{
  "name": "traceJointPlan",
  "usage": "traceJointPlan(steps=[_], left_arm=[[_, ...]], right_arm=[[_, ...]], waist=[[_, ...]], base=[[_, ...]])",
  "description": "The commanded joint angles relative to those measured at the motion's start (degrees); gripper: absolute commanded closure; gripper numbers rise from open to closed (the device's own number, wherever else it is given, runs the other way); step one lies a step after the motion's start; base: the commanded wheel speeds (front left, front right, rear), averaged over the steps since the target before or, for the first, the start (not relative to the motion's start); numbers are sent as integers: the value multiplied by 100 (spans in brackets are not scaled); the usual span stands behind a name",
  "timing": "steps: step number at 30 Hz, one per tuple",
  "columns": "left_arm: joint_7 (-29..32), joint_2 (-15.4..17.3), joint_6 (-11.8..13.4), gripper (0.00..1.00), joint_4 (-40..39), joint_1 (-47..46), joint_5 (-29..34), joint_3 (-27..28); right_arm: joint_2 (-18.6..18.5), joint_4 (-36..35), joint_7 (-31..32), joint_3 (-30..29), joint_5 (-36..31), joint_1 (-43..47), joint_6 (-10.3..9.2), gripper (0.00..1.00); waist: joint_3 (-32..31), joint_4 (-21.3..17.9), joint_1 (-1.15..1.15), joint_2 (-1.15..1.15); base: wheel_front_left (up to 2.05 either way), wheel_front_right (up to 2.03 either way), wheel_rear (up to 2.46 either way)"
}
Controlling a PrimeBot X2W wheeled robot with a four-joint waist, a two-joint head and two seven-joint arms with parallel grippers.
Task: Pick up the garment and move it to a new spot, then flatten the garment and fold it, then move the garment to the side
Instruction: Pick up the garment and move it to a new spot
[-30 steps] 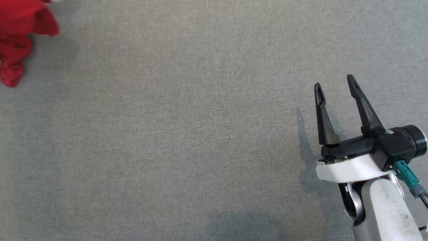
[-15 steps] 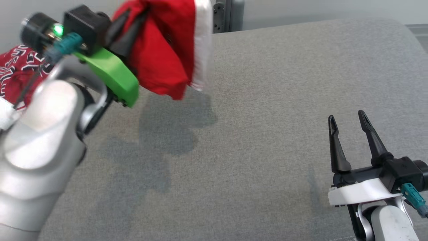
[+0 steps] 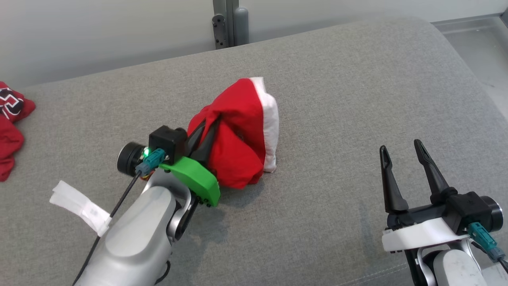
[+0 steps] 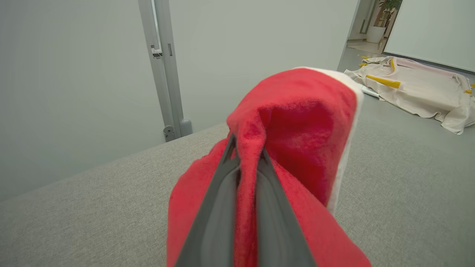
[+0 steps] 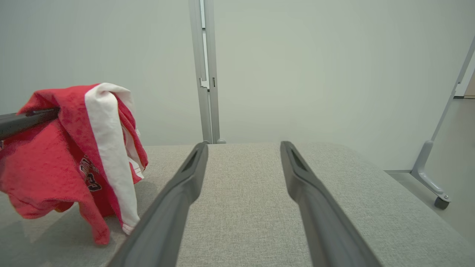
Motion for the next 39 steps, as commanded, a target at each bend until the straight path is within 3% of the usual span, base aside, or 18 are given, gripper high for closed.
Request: traceJointPlan(steps=[1, 9, 11, 12, 26, 39], left_arm=[[-70, -53, 31, 100, 204, 155, -32, 81], [-106, -459, -142, 100, 702, 788, 49, 731], [-106, -554, -177, 29, 684, 925, 122, 888], [-103, -600, -212, 0, 676, 1003, 150, 969], [-104, -820, -501, 0, -257, 1831, 506, 1865], [-104, -833, -396, 0, -1590, 3167, 1128, 3113]], right_arm=[[-14, 11, -16, 20, 37, -61, 0, 0], [-14, 83, -16, 15, -44, -68, 0, 0], [-14, 105, -16, 29, -68, -67, 0, 0], [-14, 113, -16, 32, -72, -65, 0, 0], [-14, 186, -16, -32, -193, 110, 0, 0], [-14, 188, -16, -270, -205, 275, 0, 0]], waist=[[89, -81, 0, 0], [95, 0, 0, 0], [49, 62, 0, 0], [22, 97, 0, 0], [-461, 491, 0, 0], [-752, 694, 0, 0]], base=[[0, 0, 0], [0, 0, 0], [0, 0, 0], [0, 0, 0], [0, 0, 0], [0, 0, 0]])
